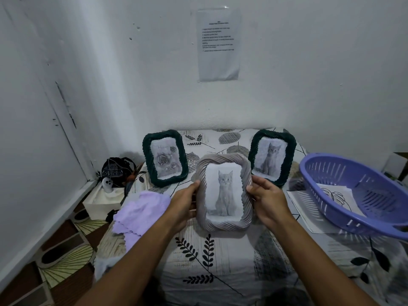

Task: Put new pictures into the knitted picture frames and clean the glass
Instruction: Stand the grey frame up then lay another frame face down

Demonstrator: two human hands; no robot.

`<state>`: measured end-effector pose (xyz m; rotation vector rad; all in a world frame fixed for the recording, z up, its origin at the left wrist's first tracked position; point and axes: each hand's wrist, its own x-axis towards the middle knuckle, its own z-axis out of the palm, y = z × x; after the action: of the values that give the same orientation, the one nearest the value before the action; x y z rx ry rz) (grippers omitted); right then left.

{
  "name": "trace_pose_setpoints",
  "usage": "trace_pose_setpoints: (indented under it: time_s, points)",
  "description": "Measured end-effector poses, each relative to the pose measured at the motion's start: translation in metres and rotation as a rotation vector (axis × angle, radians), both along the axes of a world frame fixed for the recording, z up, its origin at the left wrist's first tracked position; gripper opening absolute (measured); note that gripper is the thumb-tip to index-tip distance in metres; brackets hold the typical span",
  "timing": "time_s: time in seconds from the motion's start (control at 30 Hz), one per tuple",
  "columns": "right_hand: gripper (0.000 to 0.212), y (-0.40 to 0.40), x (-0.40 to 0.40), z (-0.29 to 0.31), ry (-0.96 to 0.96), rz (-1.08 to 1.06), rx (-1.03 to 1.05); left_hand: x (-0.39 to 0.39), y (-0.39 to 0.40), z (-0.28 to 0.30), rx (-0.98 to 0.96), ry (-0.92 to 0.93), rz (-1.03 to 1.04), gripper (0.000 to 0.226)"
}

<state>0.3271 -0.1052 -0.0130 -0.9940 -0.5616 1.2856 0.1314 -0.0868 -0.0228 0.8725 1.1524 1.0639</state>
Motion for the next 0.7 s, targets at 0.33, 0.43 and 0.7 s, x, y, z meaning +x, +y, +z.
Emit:
trace_pose_setpoints:
  time_s: [0.33, 0.43, 0.7]
  points:
    - [0.030, -0.005, 0.001, 0.006, 0.007, 0.009, 0.043, -0.007, 0.002, 0.011, -0.133, -0.201, -0.215, 0.047]
    - [0.029, -0.006, 0.000, 0.008, -0.003, 0.020, 0.050, -0.005, 0.004, 0.014, -0.078, -0.304, -0.192, 0.041]
    - [0.029, -0.005, 0.000, 0.007, -0.033, 0.048, 0.061, -0.004, 0.014, 0.002, -0.016, -0.381, -0.123, 0.041]
